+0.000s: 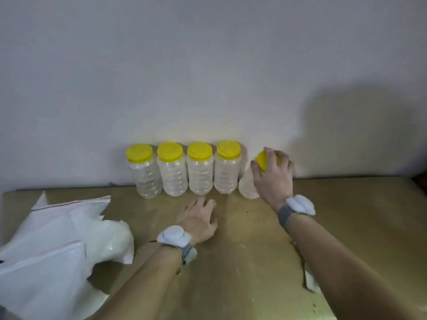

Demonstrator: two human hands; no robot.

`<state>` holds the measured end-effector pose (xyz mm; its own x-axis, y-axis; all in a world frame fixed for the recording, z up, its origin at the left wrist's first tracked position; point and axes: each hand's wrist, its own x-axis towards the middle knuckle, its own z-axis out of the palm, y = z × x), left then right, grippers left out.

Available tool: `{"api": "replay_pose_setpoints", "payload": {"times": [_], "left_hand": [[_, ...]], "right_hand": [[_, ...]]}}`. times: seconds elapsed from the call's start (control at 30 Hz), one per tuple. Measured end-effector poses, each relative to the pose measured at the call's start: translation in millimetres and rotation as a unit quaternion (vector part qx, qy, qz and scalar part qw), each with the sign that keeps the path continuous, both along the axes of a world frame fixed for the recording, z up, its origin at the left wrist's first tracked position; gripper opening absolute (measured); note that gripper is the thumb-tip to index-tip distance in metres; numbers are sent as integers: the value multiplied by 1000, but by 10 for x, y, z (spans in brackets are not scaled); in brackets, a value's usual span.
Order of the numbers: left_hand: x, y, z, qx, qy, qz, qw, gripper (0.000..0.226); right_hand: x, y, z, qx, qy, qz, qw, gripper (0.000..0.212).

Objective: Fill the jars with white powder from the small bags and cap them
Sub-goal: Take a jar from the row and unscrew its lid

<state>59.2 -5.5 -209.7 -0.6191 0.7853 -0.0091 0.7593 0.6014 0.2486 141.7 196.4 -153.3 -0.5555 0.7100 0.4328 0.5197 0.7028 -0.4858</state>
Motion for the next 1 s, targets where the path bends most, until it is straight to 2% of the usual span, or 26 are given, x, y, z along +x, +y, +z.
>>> {"api": "replay_pose_setpoints", "payload": {"times": [0.07,0.17,0.3,0.4,0.47,0.57,0.63,0.77,0.83,0.93,1.0], "left_hand": [[116,-67,139,5,-4,6,1000,56],[350,-211,384,29,27,4,999,80],[681,-451,568,36,56,2,998,100],[830,-676,539,-2,58,6,998,94],[883,-835,484,-34,71,2,997,93],[931,-1055,376,-57,78,1,995,91],[950,-1170,280,-60,55,-1,997,85],[965,-1298,153,-37,28,15,999,82],[946,-1315,134,-35,22,13,999,82],[895,-1329,153,-33,8,19,999,82],[864,-1337,161,-27,9,23,999,82]], "right_hand": [[173,-162,-19,-30,12,5,999,56],[477,-556,19,-163,69,31,984,51],[815,-1136,14,-379,161,77,908,38],[965,-1419,-79,-439,139,93,883,42],[1055,-1502,-70,-480,61,97,870,49],[1121,-1552,-101,-489,-114,113,857,68],[1115,-1568,-170,-474,-163,147,853,61],[1127,-1590,-306,-460,-154,203,850,72],[1140,-1590,-360,-461,-134,231,846,68],[1183,-1551,-352,-512,-74,282,808,47],[1194,-1496,-329,-518,-50,301,799,57]]}}
